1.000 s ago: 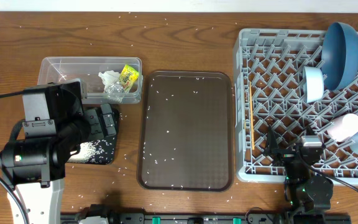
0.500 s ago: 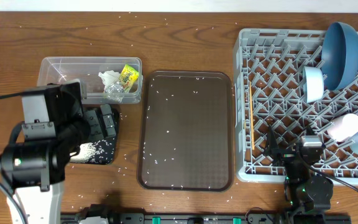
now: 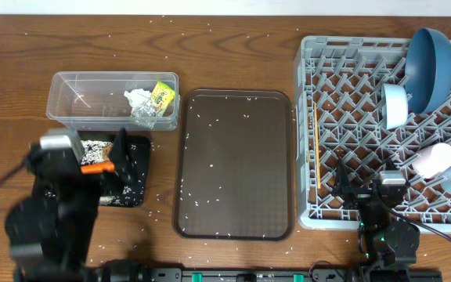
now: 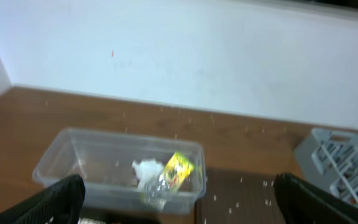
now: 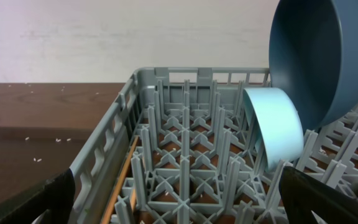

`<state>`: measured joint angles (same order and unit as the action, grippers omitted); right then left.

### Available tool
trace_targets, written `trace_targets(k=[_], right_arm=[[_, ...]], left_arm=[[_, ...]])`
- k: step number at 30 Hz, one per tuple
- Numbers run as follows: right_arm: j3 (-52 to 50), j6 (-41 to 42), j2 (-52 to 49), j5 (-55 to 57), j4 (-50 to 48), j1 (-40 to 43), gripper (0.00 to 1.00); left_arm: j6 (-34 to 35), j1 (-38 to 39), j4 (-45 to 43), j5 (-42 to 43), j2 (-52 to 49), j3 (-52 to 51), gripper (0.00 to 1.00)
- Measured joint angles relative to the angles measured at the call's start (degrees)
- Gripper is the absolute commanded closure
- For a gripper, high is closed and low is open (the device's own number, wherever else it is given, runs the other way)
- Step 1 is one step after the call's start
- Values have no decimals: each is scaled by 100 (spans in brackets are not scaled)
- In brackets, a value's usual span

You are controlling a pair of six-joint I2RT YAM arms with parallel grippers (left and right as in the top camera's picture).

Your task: Sort waste into correct bins and load items into the dishwasher rack

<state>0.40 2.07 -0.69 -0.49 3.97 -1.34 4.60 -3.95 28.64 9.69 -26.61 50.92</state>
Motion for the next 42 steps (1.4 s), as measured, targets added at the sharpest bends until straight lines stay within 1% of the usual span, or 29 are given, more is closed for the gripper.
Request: trace_targets(k=[4,8,14,17,23,28,31,33,42], right_arm=[[0,-2,-2,0,2,0,1],[0,0,0,2,2,0,1],[0,-2,0,2,0,0,1],[0,-2,0,2,2,0,1],[0,-2,0,0,2,0,1],[0,-2,0,2,2,0,1],[0,-2,0,0,2,0,1],[0,-2,0,0,2,0,1],[0,-2,0,0,2,0,1]], left_arm=[[-4,0,-459,79,866,-787,2],[-13,61,-581,90,1591,-1432,2],[-17,258,-997,92,2277,-2267,2],[-17,291,-1434,94,2555,-2835,2],[-15,295,-2452,111,2599,-3807,2],[-15,295,-3104,114,2601,-4546,2],[-15,295,-3285,122,2601,-4898,2],[-15,297,-3226,136,2601,-5042,2],[-15,310,-3156,155,2601,-5058,2]])
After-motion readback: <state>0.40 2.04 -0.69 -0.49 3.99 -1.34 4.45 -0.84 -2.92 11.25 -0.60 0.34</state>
